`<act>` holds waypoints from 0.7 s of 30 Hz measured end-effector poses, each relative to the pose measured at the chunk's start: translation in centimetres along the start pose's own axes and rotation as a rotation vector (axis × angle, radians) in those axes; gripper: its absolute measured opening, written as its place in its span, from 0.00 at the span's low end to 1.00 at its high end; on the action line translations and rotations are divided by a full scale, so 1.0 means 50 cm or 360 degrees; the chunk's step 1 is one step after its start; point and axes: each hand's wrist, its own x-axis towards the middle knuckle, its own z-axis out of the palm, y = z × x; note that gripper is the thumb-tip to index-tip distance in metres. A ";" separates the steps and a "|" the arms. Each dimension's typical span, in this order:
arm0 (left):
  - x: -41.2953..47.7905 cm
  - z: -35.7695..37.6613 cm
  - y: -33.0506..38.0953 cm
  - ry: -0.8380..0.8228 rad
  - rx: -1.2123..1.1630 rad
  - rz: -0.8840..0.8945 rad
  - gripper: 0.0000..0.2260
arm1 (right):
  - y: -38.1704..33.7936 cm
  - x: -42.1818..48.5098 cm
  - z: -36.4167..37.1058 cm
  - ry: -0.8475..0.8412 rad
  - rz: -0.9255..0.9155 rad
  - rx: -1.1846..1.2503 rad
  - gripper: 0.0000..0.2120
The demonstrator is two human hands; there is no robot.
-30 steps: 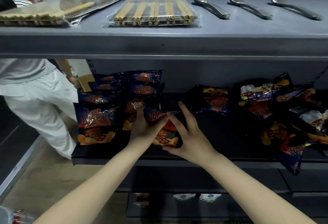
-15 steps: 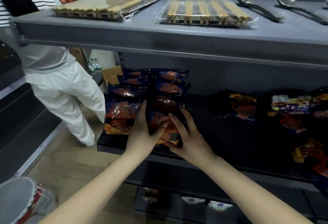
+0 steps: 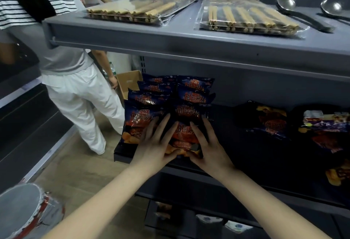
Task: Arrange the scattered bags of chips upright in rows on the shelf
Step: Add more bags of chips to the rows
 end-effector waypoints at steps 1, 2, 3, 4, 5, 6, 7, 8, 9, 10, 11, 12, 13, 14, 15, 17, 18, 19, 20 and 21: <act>-0.001 0.003 -0.004 -0.0007 0.0032 0.0038 0.35 | -0.001 0.000 0.002 -0.0017 0.0025 -0.0045 0.45; -0.001 0.005 -0.008 -0.0012 0.0058 0.0073 0.36 | -0.003 0.000 0.003 -0.0051 0.0062 -0.0107 0.45; -0.001 0.008 -0.011 -0.0020 0.0082 0.0102 0.37 | -0.004 -0.001 0.004 -0.0086 0.0099 -0.0180 0.44; -0.002 0.010 -0.013 -0.0034 0.0105 0.0126 0.38 | -0.005 -0.002 0.006 -0.0112 0.0129 -0.0247 0.44; -0.003 0.013 -0.015 -0.0055 0.0129 0.0143 0.39 | -0.006 -0.004 0.008 -0.0126 0.0153 -0.0299 0.44; -0.004 0.015 -0.016 -0.0080 0.0153 0.0155 0.40 | -0.008 -0.005 0.011 -0.0134 0.0176 -0.0336 0.44; -0.004 0.017 -0.018 -0.0106 0.0180 0.0165 0.41 | -0.010 -0.008 0.013 -0.0135 0.0199 -0.0365 0.45; -0.005 0.019 -0.020 -0.0128 0.0205 0.0174 0.41 | -0.013 -0.010 0.015 -0.0133 0.0218 -0.0392 0.45; -0.005 0.020 -0.022 -0.0142 0.0227 0.0182 0.42 | -0.014 -0.011 0.016 -0.0132 0.0233 -0.0417 0.45; -0.004 0.022 -0.024 -0.0152 0.0247 0.0189 0.42 | -0.015 -0.012 0.017 -0.0139 0.0246 -0.0442 0.45; -0.004 0.023 -0.026 -0.0161 0.0262 0.0193 0.42 | -0.015 -0.012 0.018 -0.0153 0.0257 -0.0464 0.45; -0.003 0.025 -0.027 -0.0169 0.0272 0.0194 0.42 | -0.014 -0.012 0.019 -0.0171 0.0269 -0.0481 0.44; -0.002 0.027 -0.028 -0.0177 0.0278 0.0193 0.43 | -0.013 -0.011 0.020 -0.0188 0.0278 -0.0492 0.44; -0.001 0.030 -0.028 -0.0184 0.0284 0.0190 0.43 | -0.012 -0.011 0.021 -0.0200 0.0286 -0.0497 0.44; 0.000 0.032 -0.028 -0.0192 0.0290 0.0188 0.44 | -0.011 -0.010 0.022 -0.0209 0.0293 -0.0498 0.44; 0.002 0.037 -0.029 -0.0213 0.0300 0.0184 0.45 | -0.009 -0.009 0.025 -0.0227 0.0314 -0.0499 0.45; 0.002 0.039 -0.029 -0.0232 0.0306 0.0177 0.46 | -0.009 -0.008 0.026 -0.0237 0.0327 -0.0503 0.45; 0.002 0.040 -0.029 -0.0252 0.0311 0.0166 0.47 | -0.009 -0.007 0.028 -0.0245 0.0337 -0.0509 0.44; 0.003 0.040 -0.029 -0.0272 0.0311 0.0152 0.48 | -0.009 -0.007 0.029 -0.0249 0.0346 -0.0512 0.44; 0.004 0.041 -0.029 -0.0290 0.0310 0.0140 0.48 | -0.008 -0.007 0.031 -0.0255 0.0354 -0.0510 0.44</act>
